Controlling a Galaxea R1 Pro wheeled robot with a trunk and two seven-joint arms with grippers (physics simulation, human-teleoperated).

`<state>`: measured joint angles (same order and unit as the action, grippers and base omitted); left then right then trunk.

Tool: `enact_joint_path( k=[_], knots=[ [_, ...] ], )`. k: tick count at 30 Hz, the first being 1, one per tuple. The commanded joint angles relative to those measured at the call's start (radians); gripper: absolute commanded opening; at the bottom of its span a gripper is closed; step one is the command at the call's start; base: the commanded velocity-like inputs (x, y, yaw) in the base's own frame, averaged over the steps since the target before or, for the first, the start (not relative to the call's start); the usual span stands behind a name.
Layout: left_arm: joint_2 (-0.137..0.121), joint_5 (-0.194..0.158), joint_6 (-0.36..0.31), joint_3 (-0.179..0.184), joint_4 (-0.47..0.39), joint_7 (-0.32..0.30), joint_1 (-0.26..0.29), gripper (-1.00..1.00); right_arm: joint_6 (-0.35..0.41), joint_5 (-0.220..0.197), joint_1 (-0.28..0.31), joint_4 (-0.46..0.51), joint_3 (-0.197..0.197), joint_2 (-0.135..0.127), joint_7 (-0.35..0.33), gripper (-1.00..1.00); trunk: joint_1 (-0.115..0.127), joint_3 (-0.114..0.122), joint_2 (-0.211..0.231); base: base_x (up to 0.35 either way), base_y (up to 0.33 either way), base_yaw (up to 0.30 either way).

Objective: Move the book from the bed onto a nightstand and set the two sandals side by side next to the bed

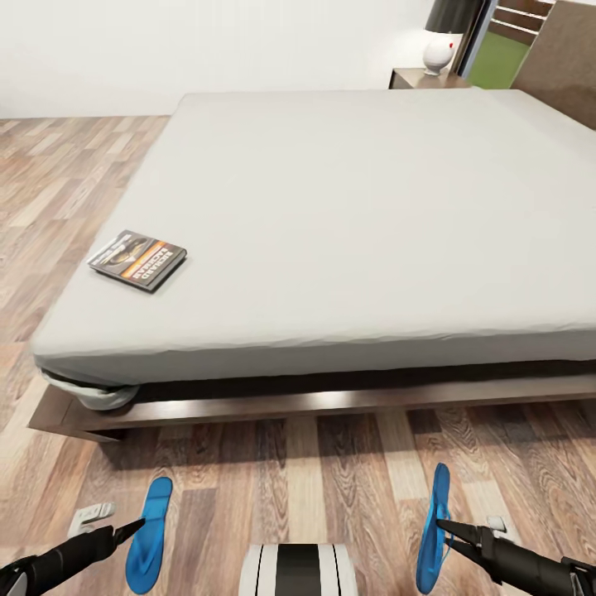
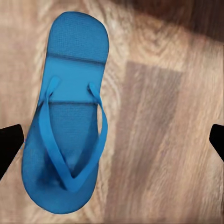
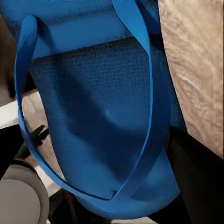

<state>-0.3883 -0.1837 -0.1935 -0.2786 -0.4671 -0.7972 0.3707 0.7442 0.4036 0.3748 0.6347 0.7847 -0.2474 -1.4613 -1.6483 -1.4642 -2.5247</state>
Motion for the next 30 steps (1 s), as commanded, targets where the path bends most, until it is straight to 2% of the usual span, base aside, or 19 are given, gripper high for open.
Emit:
enact_joint_path(
  k=[1,4,9,10,12,14,15,17,20,22,24,30],
  knots=[
    [0.000,-0.008,-0.010,-0.001,0.001,-0.004,0.001,1.00,0.011,0.010,0.001,0.015,0.005,0.002,0.036,-1.00,0.000,-0.001,0.000,0.000,0.251,0.000],
    [0.000,-0.008,-0.010,-0.001,0.001,-0.004,0.001,1.00,0.011,0.010,0.001,0.051,0.004,0.002,0.154,-1.00,0.000,-0.001,0.000,-0.005,0.259,0.000],
    [0.000,-0.008,-0.009,-0.001,0.001,-0.004,0.001,1.00,0.012,0.011,0.001,0.077,0.004,0.001,0.213,-1.00,0.000,-0.001,0.000,-0.054,0.258,0.000],
    [0.000,-0.008,-0.009,-0.001,0.001,-0.004,0.001,1.00,0.012,0.012,0.001,0.081,0.004,0.001,0.242,-1.00,0.000,-0.001,0.000,-0.069,0.257,0.000],
    [0.000,-0.008,-0.009,-0.001,0.001,-0.004,0.001,1.00,0.012,0.012,0.001,0.105,0.004,0.001,0.351,-1.00,0.000,-0.001,0.000,-0.070,0.257,0.000],
    [0.000,-0.008,-0.009,-0.001,0.001,-0.004,0.001,1.00,0.011,0.013,0.001,0.132,0.002,0.003,0.565,-1.00,0.000,-0.001,0.000,-0.071,0.256,0.000],
    [0.000,-0.008,-0.009,-0.001,0.001,-0.004,0.001,1.00,0.011,0.013,0.001,0.137,0.001,0.003,0.624,-1.00,0.000,-0.001,0.000,-0.071,0.237,0.000],
    [0.001,-0.008,-0.009,-0.001,0.001,-0.004,0.001,1.00,0.010,0.013,0.001,0.142,0.001,0.002,0.689,-1.00,0.000,-0.001,0.000,-0.047,0.146,0.000],
    [0.002,-0.008,-0.008,-0.001,0.001,-0.004,0.001,1.00,-0.019,0.014,0.001,0.156,0.001,0.004,0.726,-1.00,0.000,-0.001,0.000,-0.016,0.048,0.000],
    [0.002,-0.008,-0.008,-0.001,0.001,-0.004,0.001,1.00,-0.067,0.014,0.001,0.169,0.001,0.005,0.733,-1.00,0.000,-0.001,0.000,-0.003,0.009,0.000],
    [0.002,-0.008,-0.008,-0.001,0.001,-0.004,0.001,1.00,-0.084,0.014,0.001,0.185,0.001,0.006,0.736,-1.00,0.000,-0.001,0.000,-0.001,0.003,0.000],
    [0.002,-0.008,-0.008,0.000,0.002,-0.004,0.001,1.00,-0.092,0.014,0.001,0.223,0.001,0.007,0.735,-1.00,0.000,-0.001,0.000,0.000,0.140,0.000]
  ],
)
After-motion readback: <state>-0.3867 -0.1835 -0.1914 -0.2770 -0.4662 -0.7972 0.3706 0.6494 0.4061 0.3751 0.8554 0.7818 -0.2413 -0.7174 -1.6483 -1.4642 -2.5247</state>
